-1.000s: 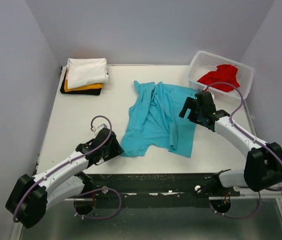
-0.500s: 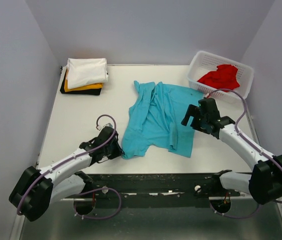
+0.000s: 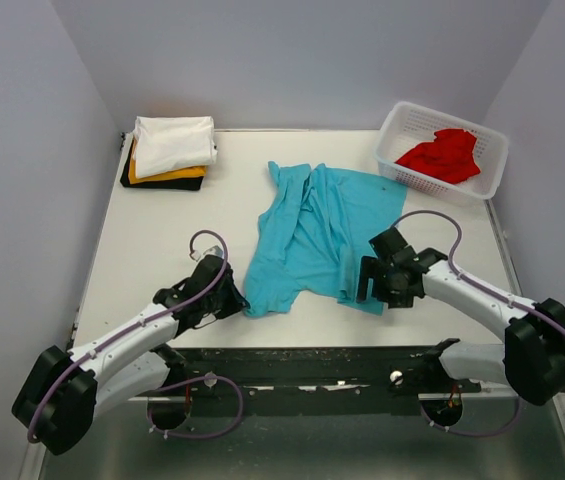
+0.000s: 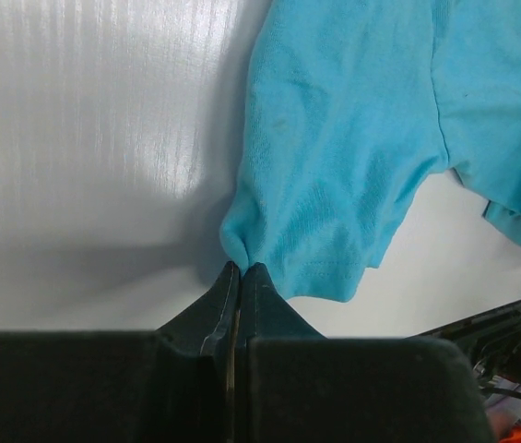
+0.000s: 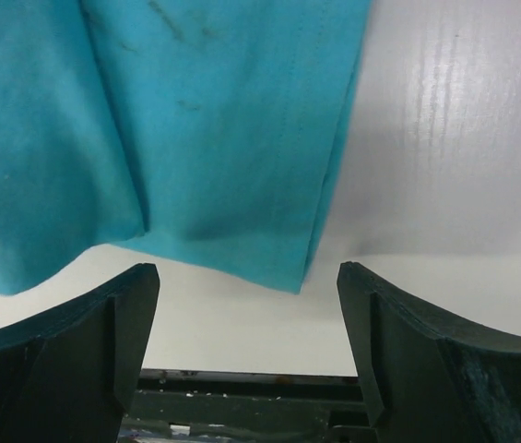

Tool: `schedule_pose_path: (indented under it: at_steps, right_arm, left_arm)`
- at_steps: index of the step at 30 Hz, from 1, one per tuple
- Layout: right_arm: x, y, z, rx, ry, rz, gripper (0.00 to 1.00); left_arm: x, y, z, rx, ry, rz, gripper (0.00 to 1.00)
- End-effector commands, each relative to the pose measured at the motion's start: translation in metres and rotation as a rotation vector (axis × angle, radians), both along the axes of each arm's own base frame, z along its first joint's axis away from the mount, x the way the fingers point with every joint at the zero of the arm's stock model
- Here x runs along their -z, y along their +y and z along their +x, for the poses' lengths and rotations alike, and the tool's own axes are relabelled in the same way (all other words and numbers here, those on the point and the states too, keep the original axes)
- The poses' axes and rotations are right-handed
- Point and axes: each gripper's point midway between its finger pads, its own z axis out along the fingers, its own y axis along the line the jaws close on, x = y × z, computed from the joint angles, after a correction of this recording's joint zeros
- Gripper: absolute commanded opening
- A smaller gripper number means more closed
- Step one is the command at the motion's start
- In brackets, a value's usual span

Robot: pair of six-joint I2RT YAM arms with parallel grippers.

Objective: Fold and stack the t-shirts
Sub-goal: Flatten out the tshirt

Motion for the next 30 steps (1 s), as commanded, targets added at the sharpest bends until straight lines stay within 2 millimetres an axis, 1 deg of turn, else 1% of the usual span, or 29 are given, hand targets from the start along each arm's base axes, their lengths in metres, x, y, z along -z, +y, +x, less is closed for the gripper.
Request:
schedule_pose_path:
  at_steps: [1,4,6,7,9,11,13,16,19,23,25,29,30]
  right_arm:
    - [0.016,-0.013,-0.002,0.070,0.024,-0.077,0.83]
    - [0.027,-0.015,0.002,0.104,0.023,-0.096,0.75]
    - [0.031,-0.010,0.003,0.109,0.034,-0.077,0.68]
    - [0.033,-0.007,0.001,0.110,0.044,-0.063,0.65]
    - [0.037,-0.001,-0.005,0.104,0.069,-0.028,0.63]
    - [0.041,-0.003,-0.012,0.122,0.090,-0.032,0.57]
    - [0.044,-0.008,-0.021,0.130,0.116,-0.059,0.53]
    - [0.043,-0.014,-0.030,0.141,0.129,-0.104,0.51]
    - [0.042,-0.010,-0.031,0.143,0.116,-0.115,0.50]
    - [0.046,-0.017,-0.033,0.167,0.119,-0.180,0.47]
    - [0.049,-0.015,-0.036,0.164,0.125,-0.190,0.45]
    - [0.054,-0.010,-0.041,0.155,0.133,-0.210,0.36]
    - [0.055,-0.008,-0.042,0.150,0.133,-0.210,0.28]
  left_arm:
    - [0.003,0.005,0.000,-0.018,-0.010,0.011,0.00]
    - [0.005,0.009,0.003,-0.035,-0.017,0.029,0.00]
    - [0.004,0.008,0.004,-0.035,-0.022,0.023,0.00]
    - [0.003,0.007,0.004,-0.034,-0.027,0.020,0.00]
    - [0.004,0.008,0.005,-0.039,-0.028,0.022,0.00]
    - [0.006,0.009,0.004,-0.045,-0.023,0.023,0.00]
    - [0.006,0.009,0.004,-0.051,-0.023,0.019,0.00]
    - [0.005,0.008,0.005,-0.060,-0.031,0.008,0.00]
    - [0.006,0.008,0.006,-0.065,-0.033,0.006,0.00]
    - [0.005,0.008,0.005,-0.065,-0.035,-0.001,0.00]
    - [0.004,0.009,0.005,-0.066,-0.040,0.001,0.00]
    - [0.004,0.012,0.005,-0.073,-0.057,0.001,0.00]
    - [0.003,0.012,0.006,-0.074,-0.064,-0.003,0.00]
